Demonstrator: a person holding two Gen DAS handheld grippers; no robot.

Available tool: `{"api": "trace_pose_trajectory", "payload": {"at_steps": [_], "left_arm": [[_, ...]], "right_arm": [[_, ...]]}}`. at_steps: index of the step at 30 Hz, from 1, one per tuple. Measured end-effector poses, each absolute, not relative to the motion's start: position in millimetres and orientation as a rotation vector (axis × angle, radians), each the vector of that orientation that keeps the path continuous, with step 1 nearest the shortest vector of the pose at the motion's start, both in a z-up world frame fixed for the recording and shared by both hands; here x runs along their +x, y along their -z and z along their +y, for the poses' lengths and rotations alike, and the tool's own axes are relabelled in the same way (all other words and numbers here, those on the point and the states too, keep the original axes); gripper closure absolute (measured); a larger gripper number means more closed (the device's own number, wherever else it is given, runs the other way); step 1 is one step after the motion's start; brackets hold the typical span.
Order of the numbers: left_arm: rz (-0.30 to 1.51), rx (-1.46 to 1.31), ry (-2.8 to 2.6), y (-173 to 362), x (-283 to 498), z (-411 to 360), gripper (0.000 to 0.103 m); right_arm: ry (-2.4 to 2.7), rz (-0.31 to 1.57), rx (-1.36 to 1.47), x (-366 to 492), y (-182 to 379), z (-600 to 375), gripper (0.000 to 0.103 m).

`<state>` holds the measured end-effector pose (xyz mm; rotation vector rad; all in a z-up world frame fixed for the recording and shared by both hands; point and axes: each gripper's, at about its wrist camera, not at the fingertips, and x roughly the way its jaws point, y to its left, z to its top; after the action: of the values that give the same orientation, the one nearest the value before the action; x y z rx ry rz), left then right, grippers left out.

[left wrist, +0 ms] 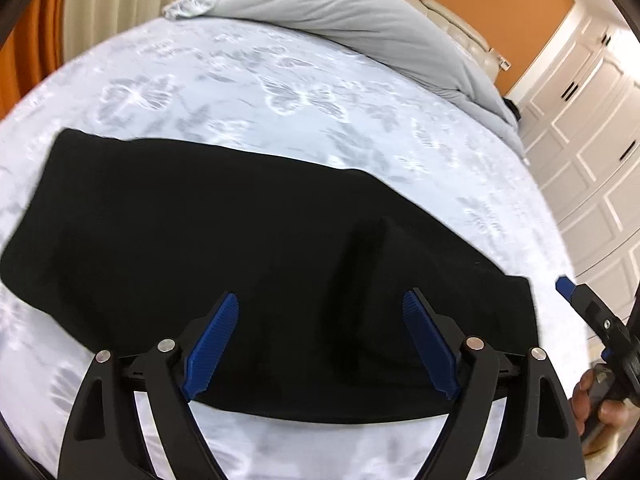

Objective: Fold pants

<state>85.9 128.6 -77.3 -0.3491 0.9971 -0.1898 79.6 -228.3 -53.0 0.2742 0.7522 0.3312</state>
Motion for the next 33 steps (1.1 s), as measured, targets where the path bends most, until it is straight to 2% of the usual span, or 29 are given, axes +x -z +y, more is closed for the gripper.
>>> {"api": "trace_pose_trajectory", "payload": {"at_steps": [6,7,8,10,12,13,14,15,16,17,20,22,23,26,27,28,30,33], "left_arm": [[1.142,-0.349,0.142,110.3,100.1,93.8,0.018],[1.161,-0.345,0.122,117.2,101.1,89.8,0.021],[1.151,-0.305,0.093,121.1,100.7,83.6,0.021],[1.116,-0.220,0.075,120.3,99.5,69.4,0.031],[1.101,-0.199,0.072,121.0,98.6,62.8,0.033],[1.095,-0.204,0.066,121.8,99.3,62.7,0.036],[1.086,-0.211,0.058,121.0,97.9,61.7,0.038],[1.076,-0.221,0.061,119.1,97.7,62.1,0.046],[1.065,-0.241,0.092,114.6,96.9,61.9,0.062],[1.072,-0.255,0.124,113.4,97.1,61.0,0.066],[1.112,-0.242,0.135,115.8,95.8,55.4,0.061],[1.118,-0.189,0.122,124.4,96.9,50.0,0.054],[1.104,-0.172,0.119,123.6,96.3,47.9,0.053],[1.061,-0.124,0.118,112.2,92.3,45.0,0.053],[1.045,-0.141,0.119,106.6,90.6,50.1,0.051],[1.033,-0.165,0.120,101.4,89.3,58.1,0.044],[0.998,-0.233,0.091,91.3,92.3,83.0,0.038],[0.974,-0.320,-0.021,85.6,99.9,131.2,0.035]], "right_arm": [[-0.135,0.944,0.378,76.6,97.2,-303.4,0.017],[-0.135,0.973,0.388,73.2,106.0,-306.6,0.020],[-0.148,1.000,0.398,72.4,114.5,-307.7,0.030],[-0.200,1.063,0.423,73.5,134.1,-304.6,0.035],[-0.237,1.116,0.449,73.4,152.5,-299.2,0.035],[-0.253,1.122,0.465,72.4,157.7,-296.7,0.041],[-0.254,1.115,0.462,71.8,159.8,-294.2,0.056],[-0.270,1.095,0.449,69.8,155.0,-291.8,0.068],[-0.284,1.066,0.454,66.7,143.7,-291.9,0.076],[-0.298,1.004,0.434,60.1,124.6,-291.1,0.078],[-0.289,0.958,0.356,54.8,109.9,-293.4,0.077],[-0.229,1.101,0.371,63.4,148.7,-299.4,0.076],[-0.208,1.104,0.408,63.1,159.6,-302.9,0.070],[-0.198,1.084,0.430,60.8,149.6,-302.9,0.067],[-0.193,1.071,0.414,58.7,143.1,-301.4,0.067],[-0.189,1.066,0.407,57.9,140.3,-300.4,0.067],[-0.176,1.077,0.410,58.1,138.8,-301.2,0.066],[-0.146,1.098,0.449,62.9,143.2,-307.5,0.061]]}}
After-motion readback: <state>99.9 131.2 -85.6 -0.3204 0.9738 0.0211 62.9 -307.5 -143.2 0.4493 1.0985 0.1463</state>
